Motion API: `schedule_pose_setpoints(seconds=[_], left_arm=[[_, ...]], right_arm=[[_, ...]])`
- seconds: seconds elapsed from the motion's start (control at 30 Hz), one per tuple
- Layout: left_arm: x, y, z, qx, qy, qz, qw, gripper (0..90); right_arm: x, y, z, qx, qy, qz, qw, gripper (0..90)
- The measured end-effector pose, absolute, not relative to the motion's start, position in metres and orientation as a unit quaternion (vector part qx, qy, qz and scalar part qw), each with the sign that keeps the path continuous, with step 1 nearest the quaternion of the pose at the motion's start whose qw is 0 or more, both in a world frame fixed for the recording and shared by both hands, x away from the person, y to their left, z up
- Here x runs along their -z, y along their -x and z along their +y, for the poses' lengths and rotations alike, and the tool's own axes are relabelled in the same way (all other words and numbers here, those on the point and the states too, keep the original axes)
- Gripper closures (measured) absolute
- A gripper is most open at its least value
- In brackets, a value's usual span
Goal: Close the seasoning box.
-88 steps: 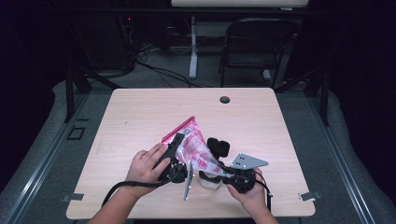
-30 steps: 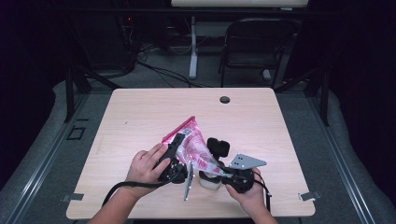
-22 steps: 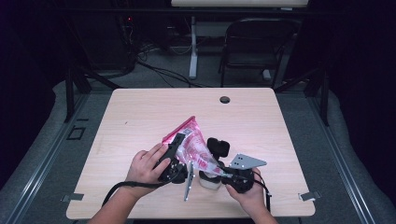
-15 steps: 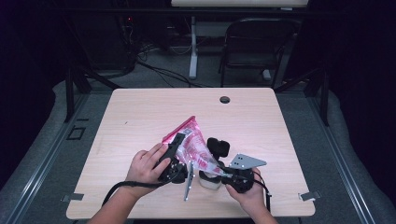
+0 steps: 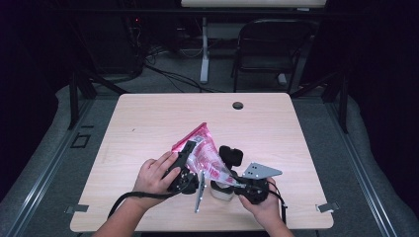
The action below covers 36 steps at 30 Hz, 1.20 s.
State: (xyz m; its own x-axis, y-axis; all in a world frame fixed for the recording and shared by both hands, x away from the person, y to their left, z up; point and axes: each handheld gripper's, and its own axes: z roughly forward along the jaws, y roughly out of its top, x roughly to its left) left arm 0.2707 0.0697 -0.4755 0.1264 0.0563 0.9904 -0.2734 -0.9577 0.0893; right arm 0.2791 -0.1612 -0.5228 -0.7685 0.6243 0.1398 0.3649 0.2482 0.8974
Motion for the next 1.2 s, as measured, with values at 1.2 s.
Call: schedule_pose_setpoints(seconds=[1.2], left_arm=[[0.4751,-0.2695,0.0682,-0.656,-0.74,-0.073,0.13,67.9]], right_arm=[[0.5235,-0.2797,-0.1612,-0.524,-0.317,0.781,0.122,88.0]])
